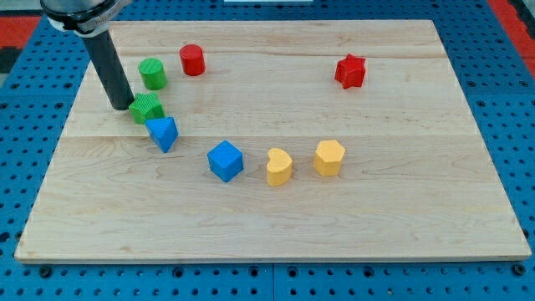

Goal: Move blue blocks at center

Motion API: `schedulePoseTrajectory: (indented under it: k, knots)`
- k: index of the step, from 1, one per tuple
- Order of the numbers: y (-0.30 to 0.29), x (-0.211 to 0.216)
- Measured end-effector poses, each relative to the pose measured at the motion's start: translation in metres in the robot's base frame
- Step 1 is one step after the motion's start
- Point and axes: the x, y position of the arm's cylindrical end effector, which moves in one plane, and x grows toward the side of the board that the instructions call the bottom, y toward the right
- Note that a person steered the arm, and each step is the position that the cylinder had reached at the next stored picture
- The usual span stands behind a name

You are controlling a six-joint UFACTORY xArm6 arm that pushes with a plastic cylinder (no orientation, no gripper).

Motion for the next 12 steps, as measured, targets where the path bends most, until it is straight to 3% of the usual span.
schedulePoseTrajectory:
  k: [1,3,5,6,7,8,9,12]
  knots:
    - [-0.01,0.013]
    - [0.1,0.064]
    - [0.112,0.095]
    - [0.1,0.136]
    - [0.141,0.164]
    - [0.183,0.154]
    - [0.172,0.113]
    - [0.098,0.102]
